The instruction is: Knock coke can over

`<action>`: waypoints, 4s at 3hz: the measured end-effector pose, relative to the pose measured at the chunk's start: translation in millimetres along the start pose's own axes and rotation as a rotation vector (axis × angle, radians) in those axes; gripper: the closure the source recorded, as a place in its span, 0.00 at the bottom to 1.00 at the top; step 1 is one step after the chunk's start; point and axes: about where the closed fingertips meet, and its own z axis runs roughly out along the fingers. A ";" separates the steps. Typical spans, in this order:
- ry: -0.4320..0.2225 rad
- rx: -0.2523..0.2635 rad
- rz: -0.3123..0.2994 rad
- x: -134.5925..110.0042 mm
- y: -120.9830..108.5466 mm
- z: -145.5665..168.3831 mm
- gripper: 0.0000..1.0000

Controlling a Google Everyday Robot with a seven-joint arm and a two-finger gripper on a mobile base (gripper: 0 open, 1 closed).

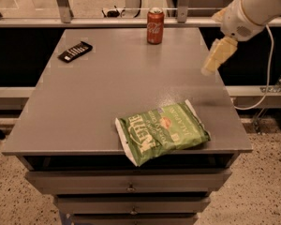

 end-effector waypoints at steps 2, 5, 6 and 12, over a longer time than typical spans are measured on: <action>-0.119 0.016 0.020 4.9 -71.2 96.0 0.00; -0.398 0.116 0.160 -24.5 -119.0 120.4 0.00; -0.520 0.138 0.215 -59.8 -143.9 136.1 0.00; -0.560 0.166 0.384 -114.6 -171.3 168.9 0.00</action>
Offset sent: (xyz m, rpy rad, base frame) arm 0.0674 0.0076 -0.0221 0.0693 -0.0470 0.0284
